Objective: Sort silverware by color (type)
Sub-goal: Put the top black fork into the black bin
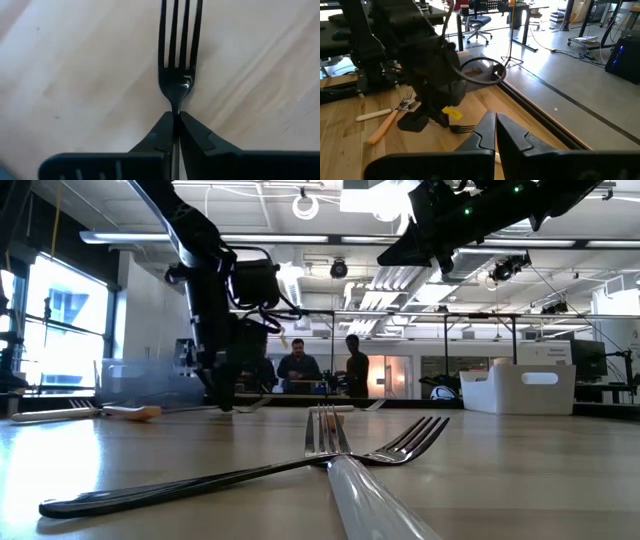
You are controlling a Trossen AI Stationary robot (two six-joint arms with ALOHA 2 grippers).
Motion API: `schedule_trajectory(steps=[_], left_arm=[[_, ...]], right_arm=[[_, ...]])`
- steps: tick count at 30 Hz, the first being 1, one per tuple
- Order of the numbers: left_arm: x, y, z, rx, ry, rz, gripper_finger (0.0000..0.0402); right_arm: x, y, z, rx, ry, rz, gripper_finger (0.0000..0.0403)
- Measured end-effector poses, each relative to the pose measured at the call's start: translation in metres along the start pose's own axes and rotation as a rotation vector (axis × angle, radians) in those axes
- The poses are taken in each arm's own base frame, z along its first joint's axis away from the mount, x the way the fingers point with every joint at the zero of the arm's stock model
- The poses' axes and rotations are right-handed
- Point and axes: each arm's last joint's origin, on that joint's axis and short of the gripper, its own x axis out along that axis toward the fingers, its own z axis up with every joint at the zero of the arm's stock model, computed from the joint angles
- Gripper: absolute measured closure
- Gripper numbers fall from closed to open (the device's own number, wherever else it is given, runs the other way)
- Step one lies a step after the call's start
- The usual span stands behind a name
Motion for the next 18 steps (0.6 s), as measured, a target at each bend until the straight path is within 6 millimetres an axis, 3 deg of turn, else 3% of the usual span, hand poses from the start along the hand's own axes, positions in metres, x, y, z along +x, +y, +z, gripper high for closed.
schedule_trajectory(steps=[5,10,14,18], left_arm=[[-0.022,0.001,0.023,0.022,-0.013,-0.015,0.0397],[-0.058,0.004,0.049,0.035,-0.027,-0.007,0.0398],[-0.097,0.026,0.058,-0.025,-0.095,0.011,0.0398],[-0.137,0.06,0.045,-0.125,-0.184,0.079,0.0398]], right_arm=[[0.0,0.0,0.0,0.0,0.0,0.0,0.0403],[0.0,0.0,0.0,-0.001,0.0,0.0,0.0403],[0.0,0.0,0.0,-0.005,0.003,0.0,0.0403],[0.0,0.0,-0.002,-0.015,0.015,-0.001,0.0403]])
